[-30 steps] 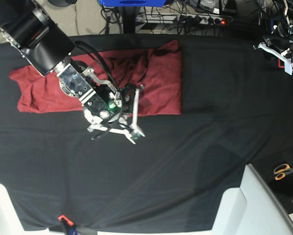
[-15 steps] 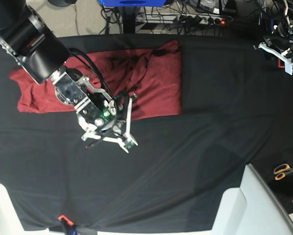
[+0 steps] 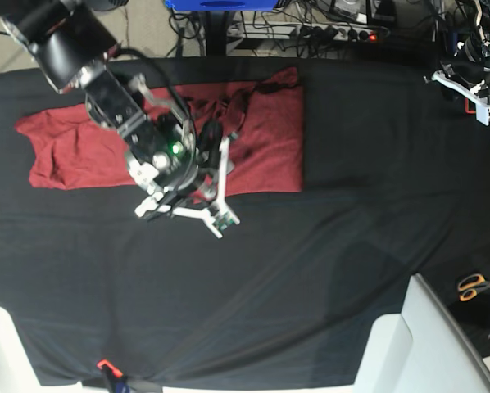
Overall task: Fold the T-shirt properly
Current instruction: 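Raise the right gripper off the folded shirt toward its collar end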
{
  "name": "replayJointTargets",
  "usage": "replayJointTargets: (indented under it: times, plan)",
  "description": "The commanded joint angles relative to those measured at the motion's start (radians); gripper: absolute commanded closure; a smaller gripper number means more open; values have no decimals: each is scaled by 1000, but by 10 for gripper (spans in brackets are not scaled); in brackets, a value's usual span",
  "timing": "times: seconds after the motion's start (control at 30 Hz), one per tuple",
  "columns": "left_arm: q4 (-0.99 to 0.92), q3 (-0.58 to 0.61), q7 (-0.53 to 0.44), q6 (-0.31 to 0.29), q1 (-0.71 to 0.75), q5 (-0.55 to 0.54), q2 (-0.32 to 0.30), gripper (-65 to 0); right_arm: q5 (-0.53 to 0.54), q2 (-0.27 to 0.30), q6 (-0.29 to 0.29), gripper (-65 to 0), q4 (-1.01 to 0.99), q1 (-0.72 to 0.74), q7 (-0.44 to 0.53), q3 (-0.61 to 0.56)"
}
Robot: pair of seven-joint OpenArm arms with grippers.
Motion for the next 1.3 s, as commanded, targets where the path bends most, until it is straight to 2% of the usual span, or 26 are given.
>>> replayJointTargets:
  times: [0.0, 0.43, 0.6, 0.77, 0.97, 1.13, 1.27]
  plan:
    - [13, -6, -16, 1, -11, -5, -19, 0, -4, 0, -1, -285, 33, -13, 2, 4]
    - [7, -6, -16, -1, -30, -5, -21, 0, -1, -71, 0, -285, 47, -180, 5, -7]
    - [7, -6, -16, -1, -30, -5, -22, 0, -1, -72, 0, -285, 48, -208, 8, -60]
    - [7, -6, -16, -1, -28, -5, -22, 0, -1, -71, -1, -284, 44, -206, 40, -56]
    - [7, -6, -16, -1, -24, -5, -22, 0, -1, -66, -4, -290, 50, -206, 34, -54]
    - [7, -6, -16, -1, -21, -5, -22, 0, -1, -72, -1, -294, 73, -254, 20, 62]
    - [-10, -6, -16, -1, -28, -5, -22, 0, -1, -71, 0, -330, 80, -261, 21, 70]
